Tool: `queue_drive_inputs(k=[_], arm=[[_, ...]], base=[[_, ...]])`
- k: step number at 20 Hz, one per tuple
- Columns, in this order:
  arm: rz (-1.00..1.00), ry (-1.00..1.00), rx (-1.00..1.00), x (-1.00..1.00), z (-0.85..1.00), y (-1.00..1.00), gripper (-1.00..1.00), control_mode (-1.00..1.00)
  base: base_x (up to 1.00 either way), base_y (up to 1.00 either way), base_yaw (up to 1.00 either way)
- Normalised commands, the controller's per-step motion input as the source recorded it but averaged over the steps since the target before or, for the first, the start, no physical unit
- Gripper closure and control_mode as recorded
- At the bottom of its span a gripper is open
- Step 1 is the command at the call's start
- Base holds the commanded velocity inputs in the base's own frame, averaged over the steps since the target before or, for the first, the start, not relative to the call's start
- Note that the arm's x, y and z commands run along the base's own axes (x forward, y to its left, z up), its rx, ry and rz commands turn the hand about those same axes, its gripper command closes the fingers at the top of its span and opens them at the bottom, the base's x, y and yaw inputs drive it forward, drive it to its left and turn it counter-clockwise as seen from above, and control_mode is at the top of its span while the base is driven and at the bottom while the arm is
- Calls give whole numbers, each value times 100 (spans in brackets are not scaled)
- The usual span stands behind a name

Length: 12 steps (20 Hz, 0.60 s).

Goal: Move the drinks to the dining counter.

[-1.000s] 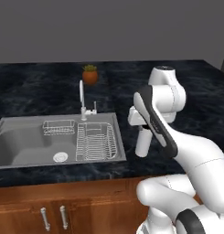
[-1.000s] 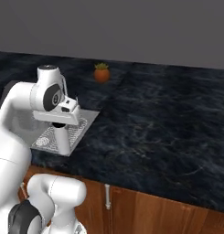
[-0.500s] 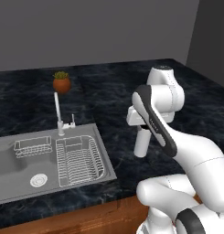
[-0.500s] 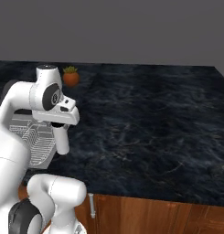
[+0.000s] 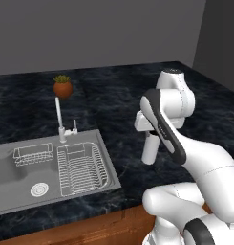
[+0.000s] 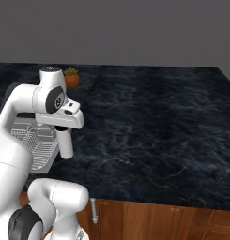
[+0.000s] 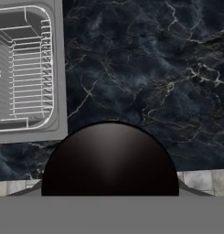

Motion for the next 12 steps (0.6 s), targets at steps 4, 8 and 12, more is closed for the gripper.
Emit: queue_drive_inputs(k=[4, 8, 12], arm=[[0, 0, 0, 0, 0, 0, 100, 100], [0, 0, 0, 11, 0, 1, 100, -100], [1, 1, 0, 79, 0, 13, 100, -100]], base=[[0, 0, 0], [0, 0, 0], [0, 0, 0]])
